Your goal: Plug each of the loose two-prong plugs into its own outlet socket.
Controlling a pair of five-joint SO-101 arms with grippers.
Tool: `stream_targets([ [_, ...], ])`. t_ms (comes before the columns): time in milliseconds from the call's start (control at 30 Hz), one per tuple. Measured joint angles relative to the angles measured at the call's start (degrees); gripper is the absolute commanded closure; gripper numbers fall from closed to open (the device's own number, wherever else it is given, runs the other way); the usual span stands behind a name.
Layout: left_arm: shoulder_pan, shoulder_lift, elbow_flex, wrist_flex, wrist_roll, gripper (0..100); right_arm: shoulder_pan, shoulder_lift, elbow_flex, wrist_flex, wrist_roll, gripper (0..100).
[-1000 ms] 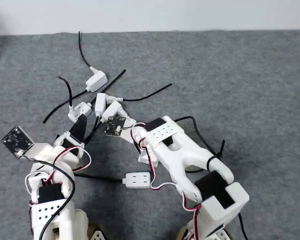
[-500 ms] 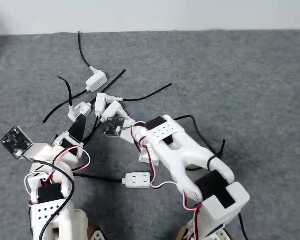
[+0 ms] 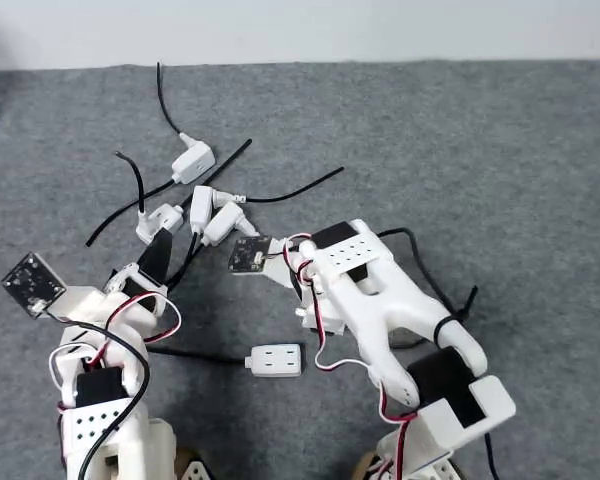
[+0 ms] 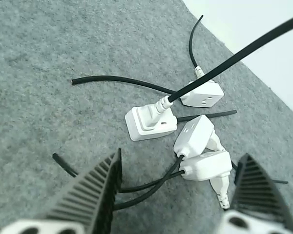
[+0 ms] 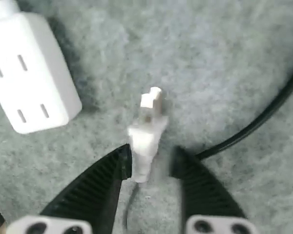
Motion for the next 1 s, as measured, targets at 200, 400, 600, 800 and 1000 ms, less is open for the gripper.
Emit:
stream_targets([
  [200,0.0,0.0,0.0,0.0,0.0,65,3.2,-0.4,-1.0,-0.2,-1.1,83.4],
  [400,0.0,0.0,0.0,0.0,0.0,65,6.4,-0.5,-2.0,-4.1,-1.6,83.2],
  [600,0.0,0.0,0.0,0.0,0.0,65,3.6,-0.5,-2.0,-5.7,-3.7,83.3],
  [800,0.0,0.0,0.0,0.0,0.0,65,1.8,-0.5,-1.8,-6.7,-5.5,83.3],
  [1000,0.0,0.0,0.0,0.0,0.0,65,0.2,-0.5,0.9,-6.7,-5.8,83.3],
])
